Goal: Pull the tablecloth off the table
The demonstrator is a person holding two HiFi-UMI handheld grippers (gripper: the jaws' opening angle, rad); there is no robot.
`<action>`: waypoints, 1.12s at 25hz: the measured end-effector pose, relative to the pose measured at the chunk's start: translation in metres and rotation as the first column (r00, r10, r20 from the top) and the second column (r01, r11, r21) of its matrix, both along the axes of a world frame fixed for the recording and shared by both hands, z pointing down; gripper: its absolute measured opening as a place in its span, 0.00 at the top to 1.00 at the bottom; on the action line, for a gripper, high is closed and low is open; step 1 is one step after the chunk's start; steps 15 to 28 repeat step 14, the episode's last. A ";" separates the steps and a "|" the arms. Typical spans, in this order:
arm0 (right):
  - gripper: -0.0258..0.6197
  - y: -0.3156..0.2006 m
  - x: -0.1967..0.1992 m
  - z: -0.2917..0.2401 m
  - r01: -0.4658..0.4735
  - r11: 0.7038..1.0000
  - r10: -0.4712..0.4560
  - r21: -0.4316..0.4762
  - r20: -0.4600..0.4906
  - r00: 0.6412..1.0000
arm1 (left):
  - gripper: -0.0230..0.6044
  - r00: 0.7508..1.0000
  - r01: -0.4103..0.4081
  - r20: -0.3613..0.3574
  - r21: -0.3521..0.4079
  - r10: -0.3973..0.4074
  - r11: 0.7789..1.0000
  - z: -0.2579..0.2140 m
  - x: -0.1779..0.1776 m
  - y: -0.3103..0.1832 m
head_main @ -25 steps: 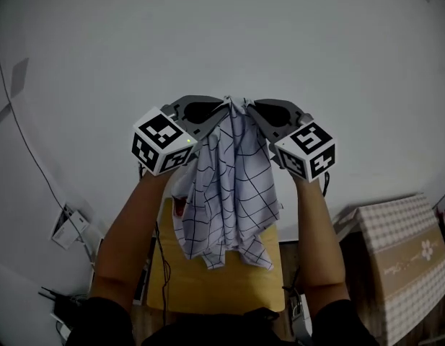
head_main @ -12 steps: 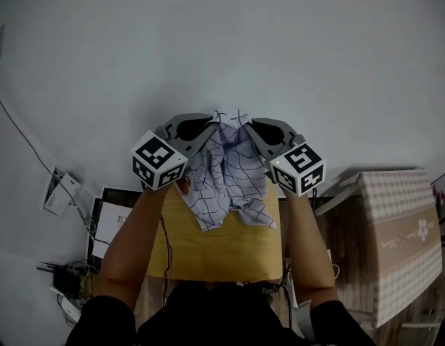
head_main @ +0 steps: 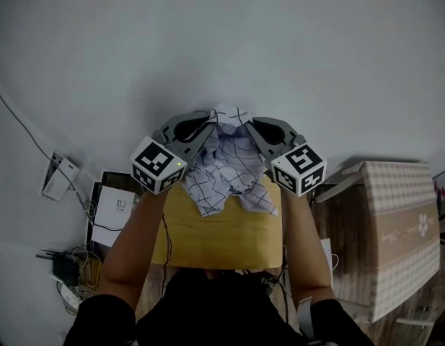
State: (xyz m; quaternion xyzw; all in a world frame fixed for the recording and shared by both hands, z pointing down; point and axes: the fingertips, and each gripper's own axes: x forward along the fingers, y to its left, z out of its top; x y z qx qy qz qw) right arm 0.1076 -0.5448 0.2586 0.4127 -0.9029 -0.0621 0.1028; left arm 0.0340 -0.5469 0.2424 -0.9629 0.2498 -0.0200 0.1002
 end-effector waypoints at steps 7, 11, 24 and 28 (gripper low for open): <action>0.93 0.003 0.003 0.006 0.002 1.000 -0.002 -0.008 -0.006 1.000 | 0.94 1.000 0.012 0.010 -0.006 -0.012 1.000 0.006 0.001 0.002; 0.92 0.004 0.008 0.009 0.010 1.000 -0.010 -0.018 -0.015 1.000 | 0.94 1.000 0.019 0.015 -0.016 -0.019 1.000 0.010 0.004 0.002; 0.93 0.006 0.014 0.013 0.013 1.000 -0.014 -0.027 -0.024 1.000 | 0.94 1.000 0.017 0.022 -0.027 -0.016 0.999 0.014 0.010 0.003; 0.93 0.006 0.014 0.013 0.013 1.000 -0.014 -0.027 -0.024 1.000 | 0.94 1.000 0.017 0.022 -0.027 -0.016 0.999 0.014 0.010 0.003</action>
